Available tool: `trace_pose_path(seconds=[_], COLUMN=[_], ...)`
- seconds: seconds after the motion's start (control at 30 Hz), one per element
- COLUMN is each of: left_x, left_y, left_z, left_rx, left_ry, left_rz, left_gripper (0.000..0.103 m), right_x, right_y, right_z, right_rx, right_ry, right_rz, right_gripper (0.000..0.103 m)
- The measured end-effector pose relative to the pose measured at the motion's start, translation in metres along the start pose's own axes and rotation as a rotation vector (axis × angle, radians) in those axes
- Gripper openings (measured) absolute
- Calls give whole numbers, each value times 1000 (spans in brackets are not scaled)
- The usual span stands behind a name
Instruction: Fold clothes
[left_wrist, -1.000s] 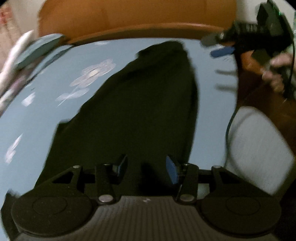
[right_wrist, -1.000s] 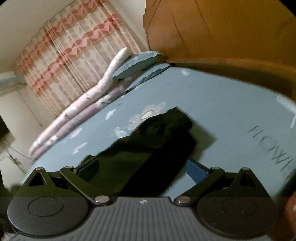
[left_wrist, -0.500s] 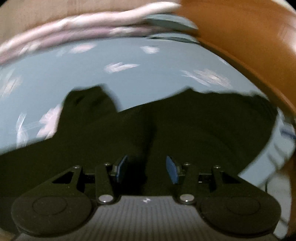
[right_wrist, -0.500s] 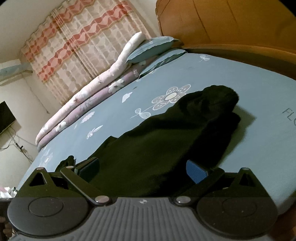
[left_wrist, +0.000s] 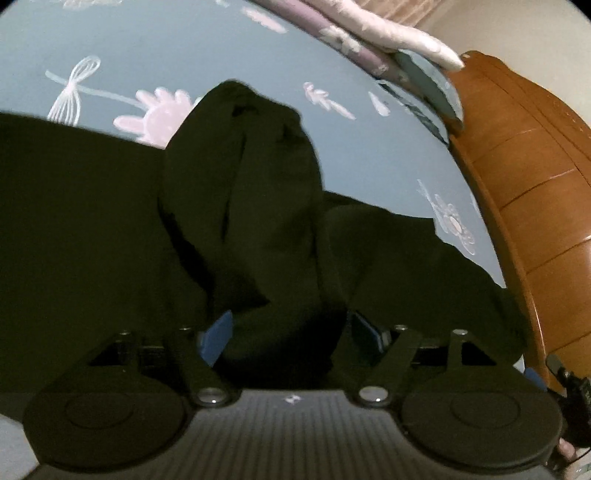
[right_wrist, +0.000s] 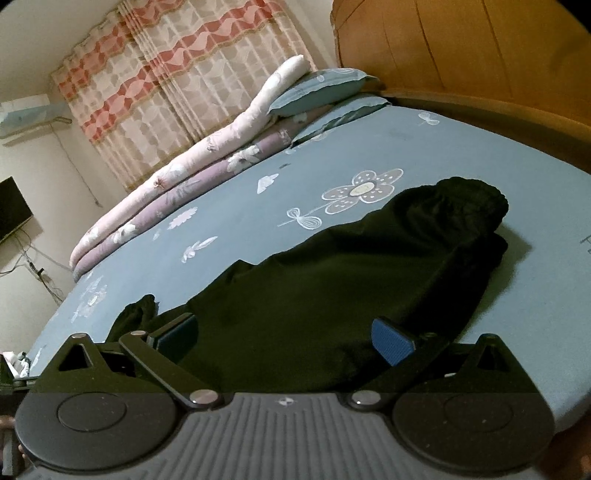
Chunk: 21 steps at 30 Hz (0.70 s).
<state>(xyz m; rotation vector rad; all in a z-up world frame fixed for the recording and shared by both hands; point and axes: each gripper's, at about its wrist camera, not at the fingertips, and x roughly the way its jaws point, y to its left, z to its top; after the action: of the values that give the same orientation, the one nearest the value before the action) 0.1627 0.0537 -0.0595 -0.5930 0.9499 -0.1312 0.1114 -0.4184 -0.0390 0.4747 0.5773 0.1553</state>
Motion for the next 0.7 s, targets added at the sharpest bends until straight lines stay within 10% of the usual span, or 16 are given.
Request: trace_pose_path(seconds=[0.57,0.67,0.7], left_x=[3,8,9], left_y=[13,5,3], left_z=[-7,-6,-6], left_rx=[-43,-13,-1], left_ry=[-2,-17,-27], left_rz=[-26,-42,-45], left_gripper=[81,70,44], right_x=[5,5,6], right_y=[-2,-7,-9], right_z=[-7,-9,-10], right_rx=[-16,3,7], right_ry=[26,28,30], right_rz=[-27,-27,-31], right_gripper=[102,102,102])
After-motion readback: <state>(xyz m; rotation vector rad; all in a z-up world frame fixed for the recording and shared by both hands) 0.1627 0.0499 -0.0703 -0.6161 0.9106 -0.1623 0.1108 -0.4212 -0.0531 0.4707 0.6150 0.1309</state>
